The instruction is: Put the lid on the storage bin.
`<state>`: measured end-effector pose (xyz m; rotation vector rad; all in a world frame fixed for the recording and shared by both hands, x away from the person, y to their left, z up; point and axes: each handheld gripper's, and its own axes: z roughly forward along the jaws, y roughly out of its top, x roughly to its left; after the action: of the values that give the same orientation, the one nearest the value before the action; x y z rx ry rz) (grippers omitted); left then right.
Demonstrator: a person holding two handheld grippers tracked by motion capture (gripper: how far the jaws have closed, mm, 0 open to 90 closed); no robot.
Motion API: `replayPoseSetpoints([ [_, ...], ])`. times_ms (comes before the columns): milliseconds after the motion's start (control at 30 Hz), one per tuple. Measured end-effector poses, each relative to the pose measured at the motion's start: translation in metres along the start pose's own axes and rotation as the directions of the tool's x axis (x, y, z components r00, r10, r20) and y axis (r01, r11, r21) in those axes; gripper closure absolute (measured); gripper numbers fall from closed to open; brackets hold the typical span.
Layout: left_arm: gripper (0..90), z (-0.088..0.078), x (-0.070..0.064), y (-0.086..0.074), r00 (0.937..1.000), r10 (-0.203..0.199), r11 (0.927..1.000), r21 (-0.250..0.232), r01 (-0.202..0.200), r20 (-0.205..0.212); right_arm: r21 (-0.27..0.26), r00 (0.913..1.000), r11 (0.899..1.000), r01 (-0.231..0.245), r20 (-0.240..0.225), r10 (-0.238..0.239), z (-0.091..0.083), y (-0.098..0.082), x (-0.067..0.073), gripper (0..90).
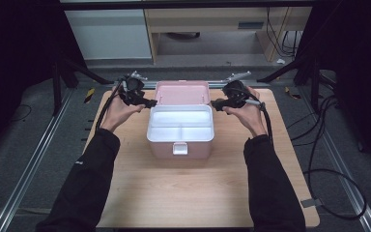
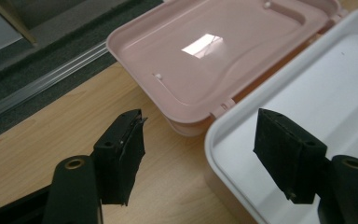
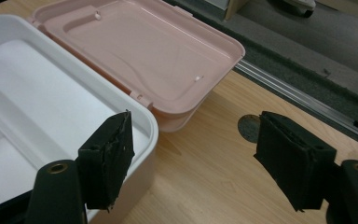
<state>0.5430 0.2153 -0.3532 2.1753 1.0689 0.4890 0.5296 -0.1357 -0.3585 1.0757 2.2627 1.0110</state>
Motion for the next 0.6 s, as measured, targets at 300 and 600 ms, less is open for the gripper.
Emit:
replayPoseSetpoints([
  [300,30.4,0.022,0.011,0.000,0.9971,-0.075,0.9965,-0.037,0.075,0.001,-0.057,0.9977,0.997,-0.057,0.033,0.059,0.021,0.006,-0.004,26.0],
  [600,28.5,0.047,0.020,-0.004,0.9917,-0.126,0.9907,-0.049,0.127,0.028,-0.096,0.9888,0.984,-0.148,0.003,0.149,0.053,0.011,-0.006,29.3],
])
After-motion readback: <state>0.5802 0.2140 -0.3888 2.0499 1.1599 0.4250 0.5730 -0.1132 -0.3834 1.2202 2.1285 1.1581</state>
